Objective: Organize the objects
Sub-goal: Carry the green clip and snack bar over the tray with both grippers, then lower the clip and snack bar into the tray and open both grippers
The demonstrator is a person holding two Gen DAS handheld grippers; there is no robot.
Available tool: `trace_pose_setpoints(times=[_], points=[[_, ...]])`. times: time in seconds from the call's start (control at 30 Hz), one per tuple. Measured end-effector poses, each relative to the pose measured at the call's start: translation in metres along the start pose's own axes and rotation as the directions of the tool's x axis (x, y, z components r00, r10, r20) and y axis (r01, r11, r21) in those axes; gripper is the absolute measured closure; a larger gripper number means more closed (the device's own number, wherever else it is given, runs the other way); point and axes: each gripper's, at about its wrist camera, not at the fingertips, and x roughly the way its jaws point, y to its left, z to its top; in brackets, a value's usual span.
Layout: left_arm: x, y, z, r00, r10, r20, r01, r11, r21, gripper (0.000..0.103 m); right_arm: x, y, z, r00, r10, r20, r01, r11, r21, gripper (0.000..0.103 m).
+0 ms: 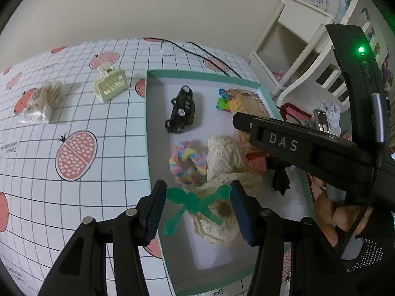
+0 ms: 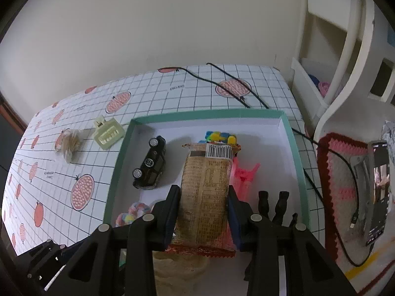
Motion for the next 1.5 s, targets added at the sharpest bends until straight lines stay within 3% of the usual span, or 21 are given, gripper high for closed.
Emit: trace_pose_setpoints(times=[0.9, 1.03, 1.27, 1.5], points=[[0.012, 0.0, -0.004, 0.999, 0.016, -0.044, -0.017, 1.0, -0.004, 0.047, 0.015, 0.005, -0.007, 0.999, -0.005, -0.044, 0.005, 1.0, -0.006, 0.063], [0.009, 0.002, -0.001, 0.999, -0.009, -0.042, 0.008, 1.0, -0.022, 0.042, 0.01, 0.003, -0.003, 1.0, -0.001, -0.029, 0.001, 1.0, 0.009, 0.055], [-0.006, 0.003, 0.002, 1.0, -0.025, -0.009, 0.025, 0.999, -0.029, 0.042, -0.002, 0.001, 0.003, 1.0, 0.011, 0.003, -0.011, 1.0, 0.026, 0.052], [-0.022, 0.022, 0.01, 0.996, 0.051, 0.073, -0.047, 0.997, -0.066, 0.042, -0.005, -0.001, 0.004, 1.0, 0.013, 0.012, -0.013, 0.999, 0.033, 0.052]])
